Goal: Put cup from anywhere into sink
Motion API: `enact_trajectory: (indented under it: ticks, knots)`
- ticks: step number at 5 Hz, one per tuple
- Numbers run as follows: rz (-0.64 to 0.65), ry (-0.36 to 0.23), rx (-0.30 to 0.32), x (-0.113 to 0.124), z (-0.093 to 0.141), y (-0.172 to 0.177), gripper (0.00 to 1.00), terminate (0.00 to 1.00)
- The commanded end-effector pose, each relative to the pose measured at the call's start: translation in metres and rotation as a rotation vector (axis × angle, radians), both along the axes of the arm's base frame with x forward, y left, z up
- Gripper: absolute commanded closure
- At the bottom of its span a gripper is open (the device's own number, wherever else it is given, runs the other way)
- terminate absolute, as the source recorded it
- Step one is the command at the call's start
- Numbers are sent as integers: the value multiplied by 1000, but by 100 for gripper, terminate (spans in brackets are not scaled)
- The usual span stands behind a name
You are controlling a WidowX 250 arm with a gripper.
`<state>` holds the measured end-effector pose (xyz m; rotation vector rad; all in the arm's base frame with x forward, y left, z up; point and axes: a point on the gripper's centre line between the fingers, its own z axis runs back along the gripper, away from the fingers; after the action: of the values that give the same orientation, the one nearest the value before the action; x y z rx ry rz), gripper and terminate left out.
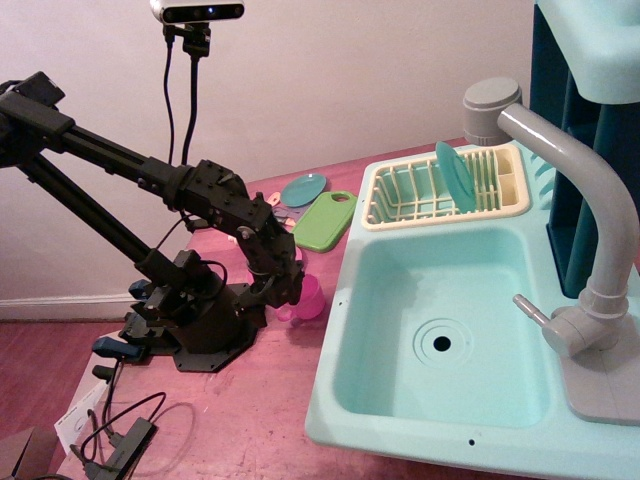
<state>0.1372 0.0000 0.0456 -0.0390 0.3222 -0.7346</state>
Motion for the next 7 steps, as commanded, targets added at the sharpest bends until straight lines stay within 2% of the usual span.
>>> enact_trajectory:
  ticks: [1,2,3,5,7]
  knots:
    - [15,-30,6,10,-6,12,0,0]
    - [14,-44,19,14,-5,20,0,0]
    - [17,-31,52,17,0,19,100,0]
    - [-49,11,52,35,4,12,100,0]
    - [-99,27,61,47,6,6,100,0]
